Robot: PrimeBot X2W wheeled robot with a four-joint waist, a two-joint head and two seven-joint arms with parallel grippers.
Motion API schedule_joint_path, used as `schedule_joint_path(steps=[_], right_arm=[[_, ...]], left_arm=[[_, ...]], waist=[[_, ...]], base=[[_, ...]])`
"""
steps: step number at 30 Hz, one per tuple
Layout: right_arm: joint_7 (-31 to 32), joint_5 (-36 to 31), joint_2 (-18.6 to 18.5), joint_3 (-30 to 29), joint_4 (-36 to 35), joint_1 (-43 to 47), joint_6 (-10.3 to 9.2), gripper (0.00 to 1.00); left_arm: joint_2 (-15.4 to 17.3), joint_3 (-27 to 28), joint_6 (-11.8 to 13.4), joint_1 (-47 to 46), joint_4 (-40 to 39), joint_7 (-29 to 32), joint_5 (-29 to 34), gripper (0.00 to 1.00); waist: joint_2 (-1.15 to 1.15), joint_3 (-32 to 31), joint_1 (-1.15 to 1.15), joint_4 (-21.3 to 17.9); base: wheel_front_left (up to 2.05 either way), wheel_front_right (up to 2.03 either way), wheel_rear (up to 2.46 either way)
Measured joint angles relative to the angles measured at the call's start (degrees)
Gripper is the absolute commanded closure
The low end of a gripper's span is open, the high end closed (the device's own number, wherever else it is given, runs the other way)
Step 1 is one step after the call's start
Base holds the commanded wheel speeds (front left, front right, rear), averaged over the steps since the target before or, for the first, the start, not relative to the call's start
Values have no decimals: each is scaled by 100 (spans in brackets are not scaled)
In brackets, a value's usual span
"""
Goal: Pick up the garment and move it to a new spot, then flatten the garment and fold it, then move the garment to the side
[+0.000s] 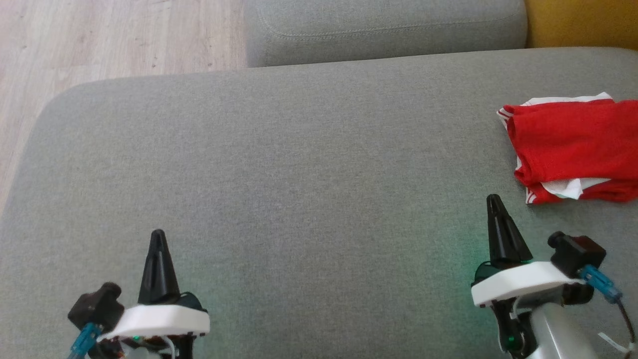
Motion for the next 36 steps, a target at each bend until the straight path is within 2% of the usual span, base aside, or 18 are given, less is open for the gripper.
schedule_joint_path(steps=[36], right_arm=[[534,2358,-5,-332,-174,13,0,100]], left_arm=[[-1,344,-159,-1,-3,603,-1986,100]], waist=[[0,-84,0,37]], base=[[0,0,0]])
